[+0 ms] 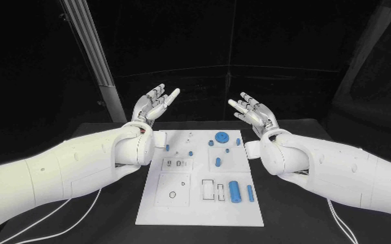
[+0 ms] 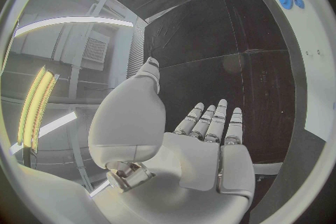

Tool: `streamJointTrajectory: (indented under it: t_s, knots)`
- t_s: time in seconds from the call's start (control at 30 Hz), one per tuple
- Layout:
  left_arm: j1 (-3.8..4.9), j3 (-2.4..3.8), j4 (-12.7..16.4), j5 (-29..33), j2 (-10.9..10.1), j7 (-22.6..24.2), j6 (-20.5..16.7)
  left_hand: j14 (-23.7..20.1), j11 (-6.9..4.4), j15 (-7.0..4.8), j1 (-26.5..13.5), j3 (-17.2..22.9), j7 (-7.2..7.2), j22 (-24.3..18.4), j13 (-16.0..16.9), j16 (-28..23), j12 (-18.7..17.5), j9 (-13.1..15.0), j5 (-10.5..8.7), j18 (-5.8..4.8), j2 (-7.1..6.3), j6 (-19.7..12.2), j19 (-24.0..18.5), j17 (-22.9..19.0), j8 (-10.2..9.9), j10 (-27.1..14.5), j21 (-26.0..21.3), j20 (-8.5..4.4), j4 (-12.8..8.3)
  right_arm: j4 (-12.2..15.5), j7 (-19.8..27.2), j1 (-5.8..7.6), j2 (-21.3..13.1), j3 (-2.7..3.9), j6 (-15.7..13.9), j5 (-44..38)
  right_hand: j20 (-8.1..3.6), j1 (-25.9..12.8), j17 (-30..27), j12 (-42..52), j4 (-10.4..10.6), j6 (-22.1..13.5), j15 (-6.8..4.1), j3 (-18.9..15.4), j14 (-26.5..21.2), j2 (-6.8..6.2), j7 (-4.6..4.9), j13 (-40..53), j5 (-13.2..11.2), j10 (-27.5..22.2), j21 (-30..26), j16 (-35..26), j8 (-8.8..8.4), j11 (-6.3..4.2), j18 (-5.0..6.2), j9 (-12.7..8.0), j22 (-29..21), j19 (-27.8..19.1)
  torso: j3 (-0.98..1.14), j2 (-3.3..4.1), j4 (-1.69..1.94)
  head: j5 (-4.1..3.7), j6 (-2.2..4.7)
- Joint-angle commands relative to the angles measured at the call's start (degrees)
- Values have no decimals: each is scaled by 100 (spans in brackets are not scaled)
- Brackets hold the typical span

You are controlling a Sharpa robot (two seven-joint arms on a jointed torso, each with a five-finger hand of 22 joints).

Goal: Assemble the parts on the task board

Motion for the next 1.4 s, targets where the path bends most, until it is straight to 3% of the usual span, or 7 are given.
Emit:
streamJointTrajectory:
  t_s: [0.03,0.23,0.3,0.47,0.6,1.1,1.4]
  knots:
    - [40,-17,-67,250,32,350,538,190,50,56,294,6,246,21,17,49,24,15,29,153,-3,106,47,32,49,106,53,109,88,-176,-295,63,67,-14,1221,-663,63,483,30,50,-237,222,123,49,223,38,880,31,11,187,56,50,63,160,116,31,31,175,0,0,-1,0,0]
    - [40,-17,-67,250,32,350,538,1012,200,181,362,123,398,108,57,250,82,47,-11,151,163,384,450,147,95,486,200,155,74,-393,-423,128,150,-37,1730,-915,35,1082,245,380,-730,1521,122,238,2422,58,953,198,13,1861,611,512,341,235,468,199,325,2097,0,0,-1,0,0]
    - [40,-17,-67,250,32,350,538,1988,382,231,467,258,547,230,122,514,206,105,-33,111,380,952,1071,267,201,1208,432,168,62,-441,-451,142,169,-42,1841,-970,17,1273,324,789,-921,2822,-108,327,3737,67,850,334,66,3562,929,836,666,63,720,352,424,2749,0,0,-1,0,0]
    - [22,-71,0,277,-234,418,672,3259,419,189,771,385,637,626,300,932,726,277,-81,141,677,2762,3300,389,584,3599,1319,142,-37,-648,-143,149,-14,-41,1021,-2312,-195,1314,227,790,-1198,4275,-376,541,4623,83,622,219,121,4450,1183,854,835,-216,801,370,433,3426,-13,80,-18,-76,-78]
    - [22,-76,88,180,-337,428,678,3952,268,-21,948,354,526,680,261,1074,833,298,-87,175,770,3561,4013,456,731,4237,1575,-12,-175,-678,-179,167,-42,-38,975,-2781,-303,1274,220,625,-1219,4560,-482,743,4953,33,562,216,153,4765,1251,748,721,-293,793,296,402,3668,-6,127,-26,-82,-82]
    - [23,-79,913,-290,-896,229,1132,4971,64,-311,1256,386,371,646,233,1120,641,211,-79,173,926,3965,4908,827,559,4854,1774,-311,-542,-875,-1466,612,19,-33,1391,-5861,-672,1282,242,368,-1206,5061,-785,1106,5898,-313,433,247,73,5474,1954,689,526,-467,765,296,667,4505,-7,514,71,-165,37]
    - [25,-79,1525,-335,-1117,222,1217,4935,73,-297,1263,400,374,617,223,1043,576,203,-82,163,923,3968,4900,853,509,4854,1738,-309,-584,-954,-2281,883,224,-29,1458,-7536,-1038,1264,522,302,-1177,5350,-1181,1148,7372,-516,257,248,217,5899,3134,1557,470,-700,783,291,1317,5144,-24,839,221,-314,199]
